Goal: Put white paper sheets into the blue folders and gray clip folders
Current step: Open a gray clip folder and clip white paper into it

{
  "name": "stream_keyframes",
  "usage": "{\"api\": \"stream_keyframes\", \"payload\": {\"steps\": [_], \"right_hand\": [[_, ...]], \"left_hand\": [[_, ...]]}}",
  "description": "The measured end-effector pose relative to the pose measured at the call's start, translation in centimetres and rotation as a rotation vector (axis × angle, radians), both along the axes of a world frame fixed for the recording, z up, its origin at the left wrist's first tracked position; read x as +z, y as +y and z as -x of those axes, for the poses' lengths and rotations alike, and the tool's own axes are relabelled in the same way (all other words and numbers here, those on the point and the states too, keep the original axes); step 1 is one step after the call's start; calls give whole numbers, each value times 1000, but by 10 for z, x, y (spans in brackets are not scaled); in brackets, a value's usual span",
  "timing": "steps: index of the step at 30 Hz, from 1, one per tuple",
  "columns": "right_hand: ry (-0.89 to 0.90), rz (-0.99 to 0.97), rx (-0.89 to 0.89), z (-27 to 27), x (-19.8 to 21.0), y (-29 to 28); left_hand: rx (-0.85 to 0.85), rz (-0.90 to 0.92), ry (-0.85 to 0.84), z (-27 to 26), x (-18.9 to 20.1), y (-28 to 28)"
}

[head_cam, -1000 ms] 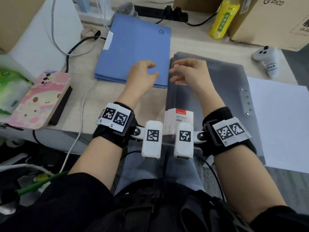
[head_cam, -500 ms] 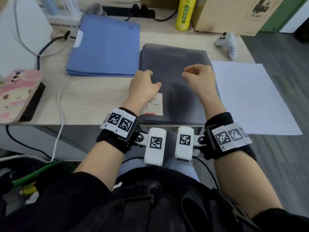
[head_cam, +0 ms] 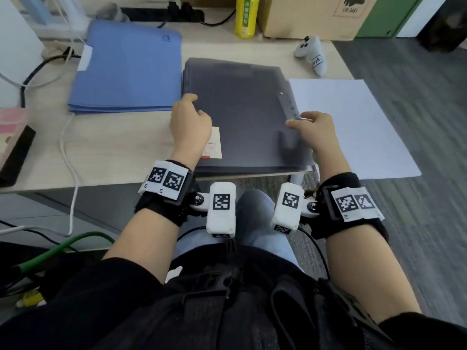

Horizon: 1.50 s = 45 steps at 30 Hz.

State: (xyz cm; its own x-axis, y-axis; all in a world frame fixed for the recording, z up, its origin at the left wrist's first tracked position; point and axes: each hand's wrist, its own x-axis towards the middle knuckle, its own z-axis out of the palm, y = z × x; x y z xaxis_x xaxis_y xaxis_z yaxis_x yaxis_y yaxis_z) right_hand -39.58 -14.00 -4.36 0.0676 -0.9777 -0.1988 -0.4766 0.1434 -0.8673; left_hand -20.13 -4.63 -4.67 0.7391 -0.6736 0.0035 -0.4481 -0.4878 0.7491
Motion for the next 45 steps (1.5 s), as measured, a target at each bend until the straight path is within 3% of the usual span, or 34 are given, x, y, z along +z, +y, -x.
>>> {"api": "stream_keyframes", "payload": {"steps": [8, 14, 27, 36, 42, 45], "right_hand": [[-128, 61, -27, 14, -1, -1], [-175, 136, -86, 26, 5, -6], [-265, 34, -184, 63, -12, -12], [-867, -274, -292, 93, -17, -10], [-1124, -191, -212, 70, -11, 3], [-1121, -137, -130, 54, -4, 6]], "left_hand": [[31, 246, 230, -2, -3, 2], [24, 316, 348, 7, -7, 0], [26, 280, 297, 33, -21, -16], [64, 226, 302, 42, -22, -23], [57, 171, 266, 43, -18, -22], [34, 139, 275, 42, -15, -18]]}}
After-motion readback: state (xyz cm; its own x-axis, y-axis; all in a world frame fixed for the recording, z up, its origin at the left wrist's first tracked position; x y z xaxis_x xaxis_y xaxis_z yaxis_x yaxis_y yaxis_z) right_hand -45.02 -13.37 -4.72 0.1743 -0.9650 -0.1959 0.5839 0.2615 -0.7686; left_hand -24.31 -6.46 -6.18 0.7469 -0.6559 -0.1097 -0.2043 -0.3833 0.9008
